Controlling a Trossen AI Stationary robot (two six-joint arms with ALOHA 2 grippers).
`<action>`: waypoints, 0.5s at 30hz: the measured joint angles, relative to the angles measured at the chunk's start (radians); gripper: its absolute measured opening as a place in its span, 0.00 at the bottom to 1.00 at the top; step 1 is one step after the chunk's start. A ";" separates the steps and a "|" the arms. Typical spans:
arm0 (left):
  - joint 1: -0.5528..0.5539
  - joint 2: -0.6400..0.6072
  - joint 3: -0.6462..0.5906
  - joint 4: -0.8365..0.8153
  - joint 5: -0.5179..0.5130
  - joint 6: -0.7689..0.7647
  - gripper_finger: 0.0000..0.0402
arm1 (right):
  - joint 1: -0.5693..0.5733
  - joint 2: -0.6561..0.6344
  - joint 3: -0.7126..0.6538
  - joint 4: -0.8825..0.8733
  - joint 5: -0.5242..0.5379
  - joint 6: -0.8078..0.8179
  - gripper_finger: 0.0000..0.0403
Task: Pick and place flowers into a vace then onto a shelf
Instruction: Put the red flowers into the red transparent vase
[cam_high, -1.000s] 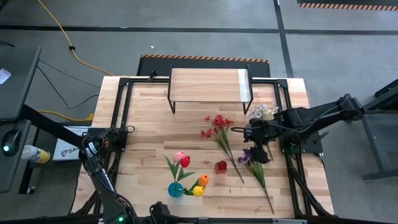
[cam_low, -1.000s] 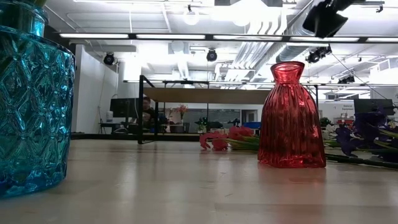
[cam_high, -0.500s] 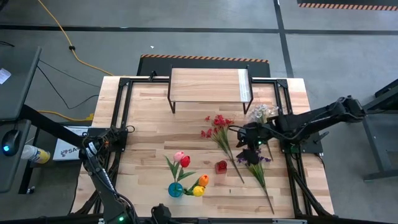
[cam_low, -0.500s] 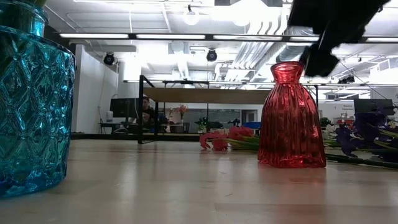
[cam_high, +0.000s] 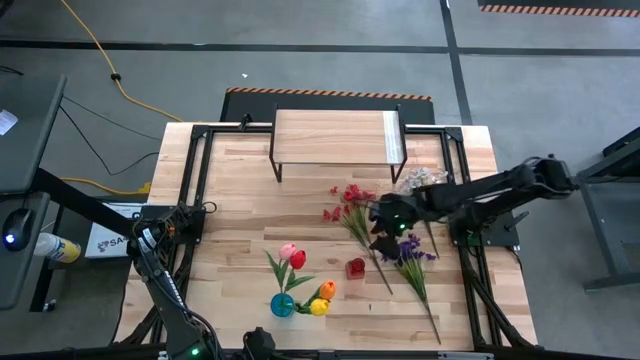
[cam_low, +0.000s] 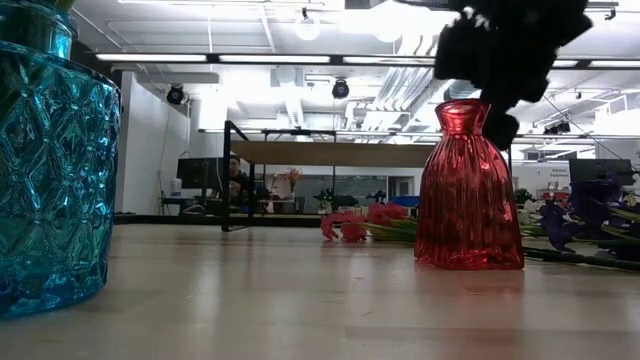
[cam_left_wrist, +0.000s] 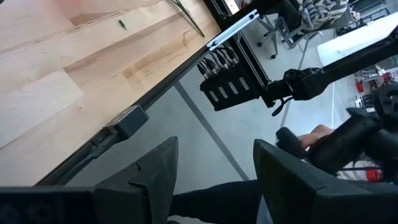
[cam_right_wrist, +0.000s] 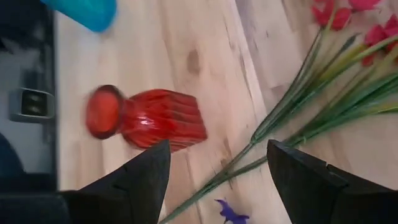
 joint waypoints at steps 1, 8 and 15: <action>0.000 0.000 0.000 0.000 0.000 -0.001 0.59 | 0.000 0.031 0.021 -0.021 0.010 -0.015 0.64; 0.000 0.000 0.000 0.000 0.021 -0.020 0.59 | -0.047 0.194 0.118 -0.120 0.064 -0.101 0.64; 0.000 0.000 0.000 -0.003 0.021 -0.022 0.59 | -0.107 0.269 0.095 -0.122 0.062 -0.069 0.64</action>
